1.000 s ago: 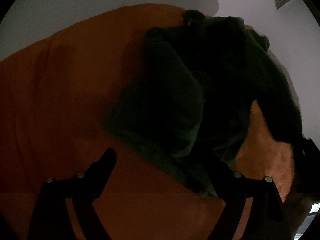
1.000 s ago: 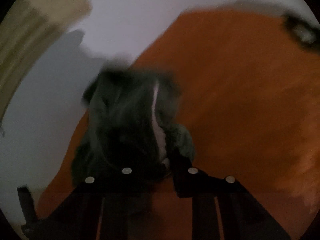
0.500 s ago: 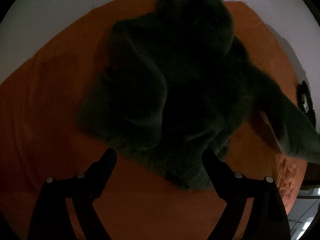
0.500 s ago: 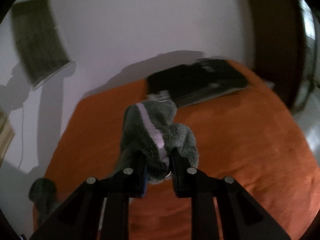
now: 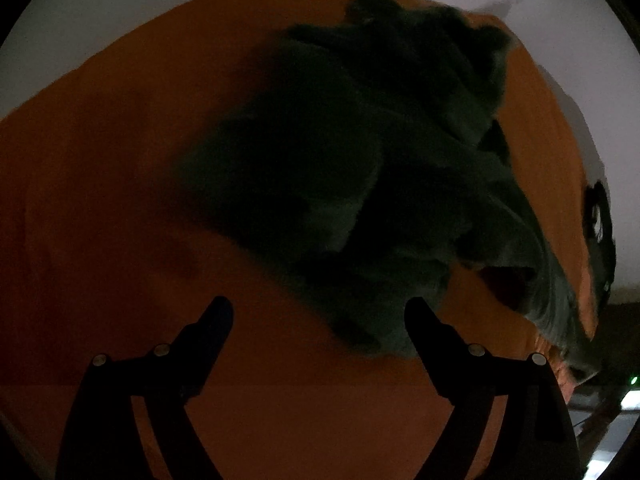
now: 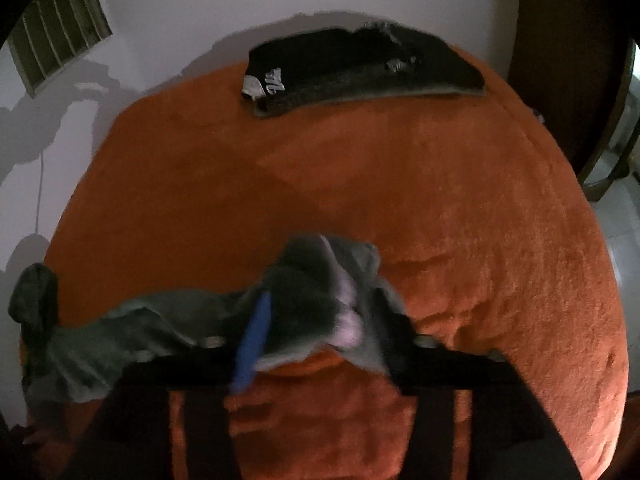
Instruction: Fold clothes
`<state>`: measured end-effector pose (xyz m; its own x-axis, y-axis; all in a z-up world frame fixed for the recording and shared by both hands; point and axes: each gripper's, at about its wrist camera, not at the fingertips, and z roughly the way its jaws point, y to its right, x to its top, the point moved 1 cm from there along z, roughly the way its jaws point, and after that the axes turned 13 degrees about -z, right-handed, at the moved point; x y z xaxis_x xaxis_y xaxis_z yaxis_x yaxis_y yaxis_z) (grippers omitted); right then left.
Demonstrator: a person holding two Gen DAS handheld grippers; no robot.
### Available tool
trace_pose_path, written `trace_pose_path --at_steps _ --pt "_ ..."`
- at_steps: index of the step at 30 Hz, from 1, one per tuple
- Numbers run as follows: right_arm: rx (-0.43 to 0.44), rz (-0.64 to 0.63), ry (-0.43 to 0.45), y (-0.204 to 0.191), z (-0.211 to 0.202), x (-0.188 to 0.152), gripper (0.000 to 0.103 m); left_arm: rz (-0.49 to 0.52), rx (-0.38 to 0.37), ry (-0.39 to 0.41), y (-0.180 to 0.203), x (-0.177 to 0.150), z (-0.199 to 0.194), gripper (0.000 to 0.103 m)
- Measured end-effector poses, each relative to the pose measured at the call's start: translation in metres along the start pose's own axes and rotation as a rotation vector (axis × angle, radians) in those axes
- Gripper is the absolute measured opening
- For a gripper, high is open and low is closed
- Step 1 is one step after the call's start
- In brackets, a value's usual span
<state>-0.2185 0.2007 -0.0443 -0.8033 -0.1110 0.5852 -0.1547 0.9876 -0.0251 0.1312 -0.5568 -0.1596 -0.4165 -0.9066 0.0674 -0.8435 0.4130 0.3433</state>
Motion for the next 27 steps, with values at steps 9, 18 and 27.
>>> trace_pose_path --at_steps 9,18,27 --pt "0.2 -0.005 -0.028 -0.041 0.012 -0.025 0.078 -0.242 -0.205 -0.099 -0.057 0.007 0.025 0.089" --pt "0.265 0.024 -0.088 -0.059 0.035 -0.055 0.078 -0.413 -0.364 -0.051 -0.071 -0.014 0.038 0.095" --pt "0.269 0.013 -0.117 -0.063 0.052 -0.07 0.078 -0.377 -0.43 -0.13 -0.063 -0.054 0.041 0.067"
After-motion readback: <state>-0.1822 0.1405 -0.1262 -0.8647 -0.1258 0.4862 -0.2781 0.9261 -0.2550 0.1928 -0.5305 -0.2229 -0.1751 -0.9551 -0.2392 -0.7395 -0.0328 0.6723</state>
